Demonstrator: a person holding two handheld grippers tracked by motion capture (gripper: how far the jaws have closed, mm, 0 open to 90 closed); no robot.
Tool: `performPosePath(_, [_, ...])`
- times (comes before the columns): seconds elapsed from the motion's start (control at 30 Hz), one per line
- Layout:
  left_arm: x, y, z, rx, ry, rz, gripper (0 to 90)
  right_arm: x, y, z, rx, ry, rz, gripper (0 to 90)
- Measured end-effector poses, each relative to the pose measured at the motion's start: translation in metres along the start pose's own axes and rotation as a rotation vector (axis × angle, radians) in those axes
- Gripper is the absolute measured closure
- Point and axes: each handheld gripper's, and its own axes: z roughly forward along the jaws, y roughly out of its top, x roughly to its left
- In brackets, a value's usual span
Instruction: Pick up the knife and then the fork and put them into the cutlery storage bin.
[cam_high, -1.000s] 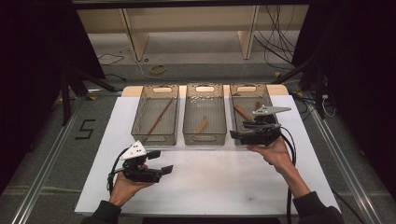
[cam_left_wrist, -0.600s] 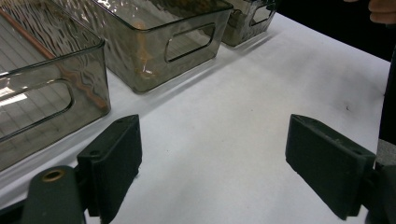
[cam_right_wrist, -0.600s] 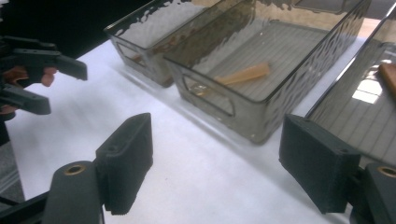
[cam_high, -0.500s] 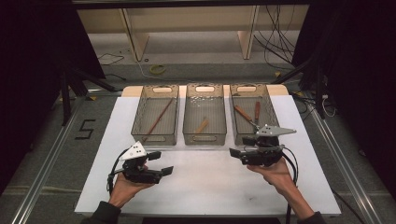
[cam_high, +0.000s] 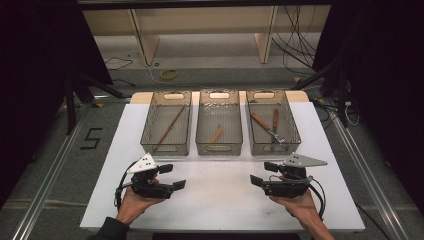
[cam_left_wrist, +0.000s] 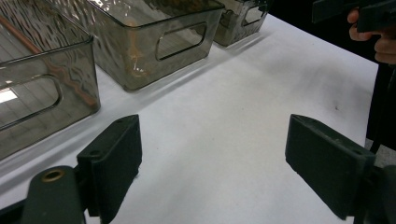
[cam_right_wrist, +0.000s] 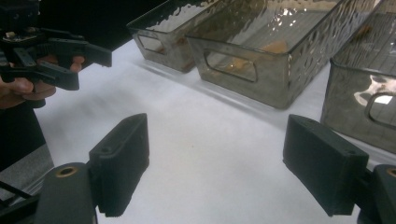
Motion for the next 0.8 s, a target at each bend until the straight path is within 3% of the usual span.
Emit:
performPosePath(0.3, [-0.001,-0.002,0.000,0.001,-0.005,0.001,18.1,-0.003,-0.015,-0.007,-0.011,-0.008,0.014,22.9])
performPosePath(0.8, [0.002,-0.003,0.000,-0.004,0.003,-0.001,18.1,-0.004,-0.015,-0.008,-0.018,-0.020,0.010,22.7])
